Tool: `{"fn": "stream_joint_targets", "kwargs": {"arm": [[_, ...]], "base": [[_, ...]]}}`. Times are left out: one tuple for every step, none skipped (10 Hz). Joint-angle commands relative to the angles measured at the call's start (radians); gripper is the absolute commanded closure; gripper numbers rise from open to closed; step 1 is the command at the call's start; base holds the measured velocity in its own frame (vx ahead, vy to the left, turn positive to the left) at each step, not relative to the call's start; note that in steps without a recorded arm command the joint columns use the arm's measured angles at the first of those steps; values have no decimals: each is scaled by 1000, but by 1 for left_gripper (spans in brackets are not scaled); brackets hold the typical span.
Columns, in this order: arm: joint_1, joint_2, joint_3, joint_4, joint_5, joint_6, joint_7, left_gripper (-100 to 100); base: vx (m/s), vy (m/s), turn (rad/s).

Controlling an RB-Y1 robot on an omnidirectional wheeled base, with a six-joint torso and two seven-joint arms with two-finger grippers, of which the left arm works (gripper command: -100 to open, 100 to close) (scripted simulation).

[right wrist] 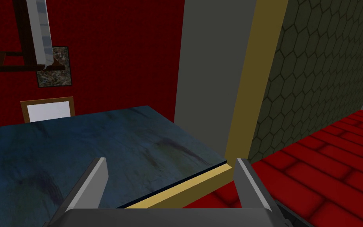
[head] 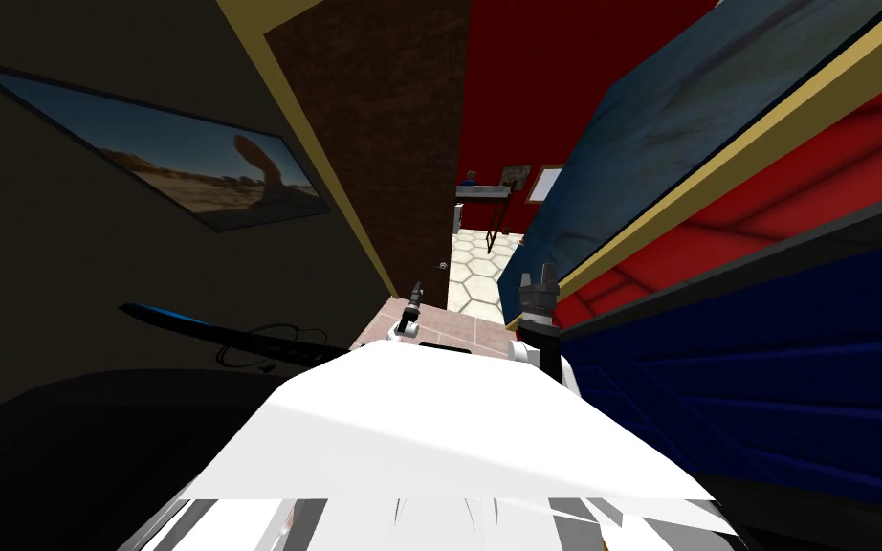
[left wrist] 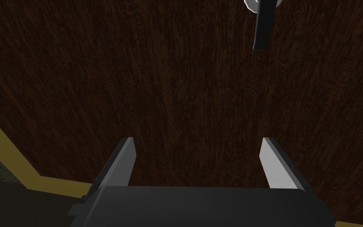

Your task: Push the door open

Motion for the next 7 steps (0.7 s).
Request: {"fn": "stream_joint_targets", "kwargs": {"arm": [[-13,-5,-2,40,0,-9,-2,-100],[-23,-9,-3,66,1,-15,-4,-100],[-23,-9,-3,66,1,-15,-4,-100],[-33,-13,-4,93,1,-21,-6,-100],[-43,-17,-5,118,2,-26,-8,-100],[-52,-21,-6,141,2,-31,-9,-100],[-60,-25,-7,164,2,-37,-11,-100]], "base": [[105,14,-35],[97,26,-36],[56,13,-11],[48,5,-20],[77,8,-34],[98,6,-34],[101,6,-29]]}}
